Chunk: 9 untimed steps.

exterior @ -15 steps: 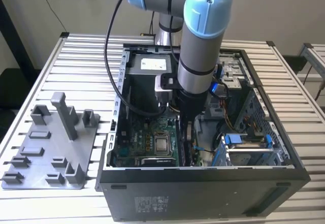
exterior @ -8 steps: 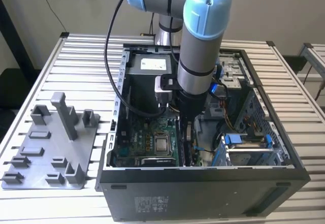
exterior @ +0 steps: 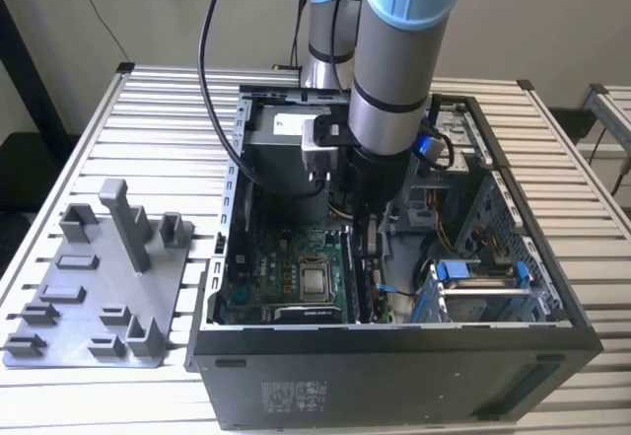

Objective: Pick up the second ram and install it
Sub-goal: 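Press down the second ram until it locks into place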

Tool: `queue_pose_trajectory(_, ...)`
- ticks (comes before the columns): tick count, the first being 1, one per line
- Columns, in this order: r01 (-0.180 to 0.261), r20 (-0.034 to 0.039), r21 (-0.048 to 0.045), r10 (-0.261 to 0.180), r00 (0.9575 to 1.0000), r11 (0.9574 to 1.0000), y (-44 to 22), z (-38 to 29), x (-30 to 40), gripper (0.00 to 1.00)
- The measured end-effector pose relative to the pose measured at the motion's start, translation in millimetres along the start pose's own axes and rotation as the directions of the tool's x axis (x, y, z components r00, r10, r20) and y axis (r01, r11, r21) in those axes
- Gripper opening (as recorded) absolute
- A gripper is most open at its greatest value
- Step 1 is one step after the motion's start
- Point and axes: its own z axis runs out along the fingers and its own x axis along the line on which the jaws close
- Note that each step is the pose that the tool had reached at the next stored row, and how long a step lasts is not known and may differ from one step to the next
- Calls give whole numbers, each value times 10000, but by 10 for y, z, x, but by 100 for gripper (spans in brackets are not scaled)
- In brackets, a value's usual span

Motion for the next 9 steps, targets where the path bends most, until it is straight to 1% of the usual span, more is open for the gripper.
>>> queue_pose_trajectory(1, 1, -1, -1, -1, 10000, 10000, -1, -21, -1, 11)
queue_pose_trajectory(9, 1, -23, 2, -1, 10000, 10000, 0, -22, -1, 11)
